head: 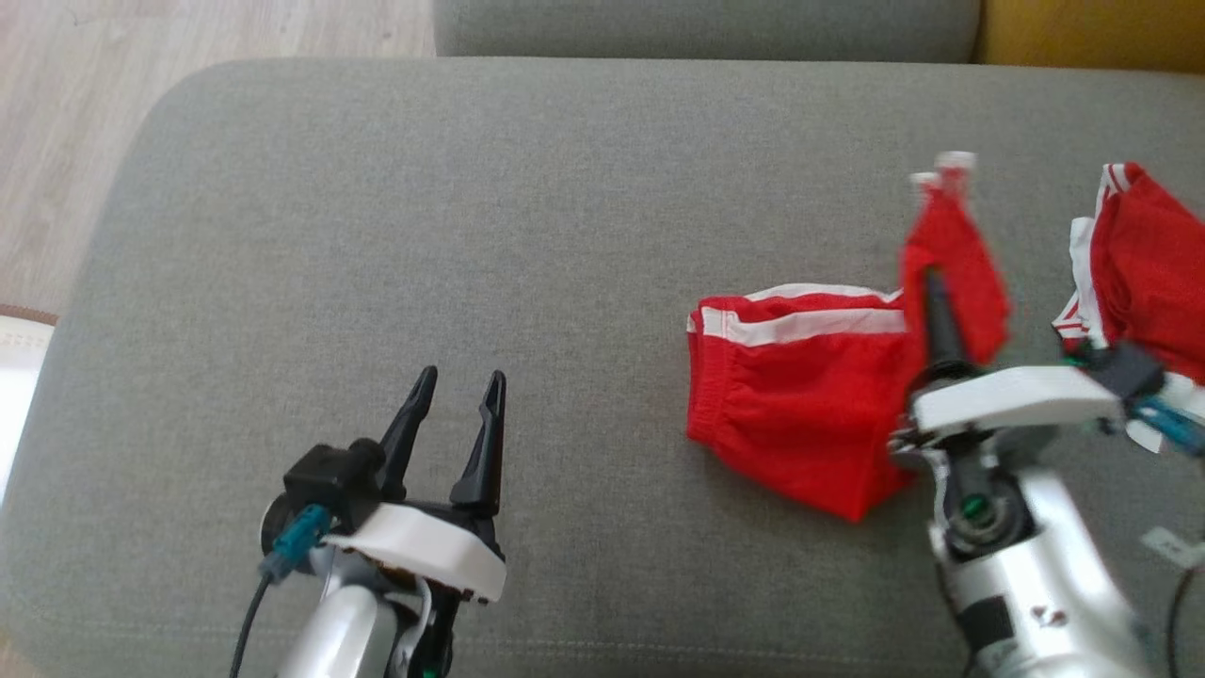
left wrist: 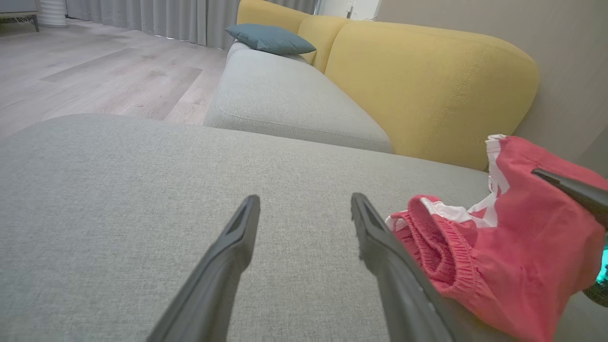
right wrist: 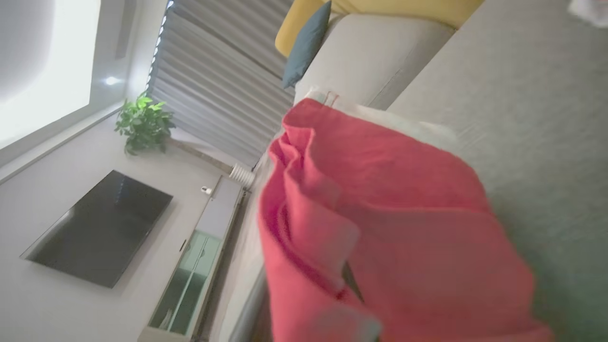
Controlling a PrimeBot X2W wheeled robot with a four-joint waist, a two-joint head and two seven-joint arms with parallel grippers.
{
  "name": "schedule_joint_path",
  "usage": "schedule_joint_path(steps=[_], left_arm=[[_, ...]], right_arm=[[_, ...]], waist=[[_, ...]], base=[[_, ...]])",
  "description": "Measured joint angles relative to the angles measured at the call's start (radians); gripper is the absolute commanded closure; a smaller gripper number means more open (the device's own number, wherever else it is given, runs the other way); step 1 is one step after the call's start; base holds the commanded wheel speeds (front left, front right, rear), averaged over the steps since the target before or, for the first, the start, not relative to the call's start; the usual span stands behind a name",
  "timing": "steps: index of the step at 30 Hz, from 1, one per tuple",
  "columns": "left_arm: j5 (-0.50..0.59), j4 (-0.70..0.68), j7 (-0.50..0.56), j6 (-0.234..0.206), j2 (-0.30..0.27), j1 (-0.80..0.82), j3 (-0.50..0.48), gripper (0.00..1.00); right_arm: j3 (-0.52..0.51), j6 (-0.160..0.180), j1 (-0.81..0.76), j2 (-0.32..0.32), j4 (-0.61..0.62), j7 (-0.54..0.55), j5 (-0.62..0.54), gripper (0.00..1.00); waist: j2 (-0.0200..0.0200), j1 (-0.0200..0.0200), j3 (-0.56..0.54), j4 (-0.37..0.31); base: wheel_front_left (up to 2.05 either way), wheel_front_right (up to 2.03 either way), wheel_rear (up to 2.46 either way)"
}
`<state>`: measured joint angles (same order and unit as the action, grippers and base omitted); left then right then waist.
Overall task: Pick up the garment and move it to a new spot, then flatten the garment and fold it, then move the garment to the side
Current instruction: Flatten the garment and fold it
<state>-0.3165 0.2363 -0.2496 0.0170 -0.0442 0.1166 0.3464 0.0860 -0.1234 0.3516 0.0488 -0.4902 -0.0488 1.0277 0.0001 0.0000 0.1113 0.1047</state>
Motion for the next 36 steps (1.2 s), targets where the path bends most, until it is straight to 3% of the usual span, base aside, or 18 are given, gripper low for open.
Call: schedule_joint_path(steps=[10,20,21,22,36], left_arm=[[0.0,0.008,0.0,0.0,0.0,-0.012,0.0,0.0],[0.007,0.012,0.0,0.0,0.0,-0.013,0.0,0.0],[0.007,0.012,0.0,0.0,0.0,-0.013,0.0,0.0],[0.007,0.012,0.0,0.0,0.0,-0.013,0.0,0.0],[0.007,0.012,0.0,-0.001,0.0,-0.012,0.003,0.0]], right_arm=[[0.258,0.0,-0.057,0.002,0.016,-0.036,0.058,1.0],[0.469,0.0,-0.047,0.004,-0.062,-0.08,0.114,1.0],[0.485,0.0,-0.04,0.005,-0.073,-0.086,0.118,0.31],[0.5,0.0,-0.031,0.006,-0.083,-0.089,0.119,0.0],[0.675,0.0,0.071,0.009,-0.239,-0.105,0.143,0.0]], waist=[[0.0,0.0,-0.023,0.007],[0.0,0.0,-0.024,0.025],[0.0,0.0,-0.024,0.027],[0.0,0.0,-0.023,0.028],[0.0,0.0,-0.006,0.04]], base=[[0.0,0.0,0.0],[0.0,0.0,0.0],[0.0,0.0,0.0],[0.0,0.0,0.0],[0.0,0.0,0.0]])
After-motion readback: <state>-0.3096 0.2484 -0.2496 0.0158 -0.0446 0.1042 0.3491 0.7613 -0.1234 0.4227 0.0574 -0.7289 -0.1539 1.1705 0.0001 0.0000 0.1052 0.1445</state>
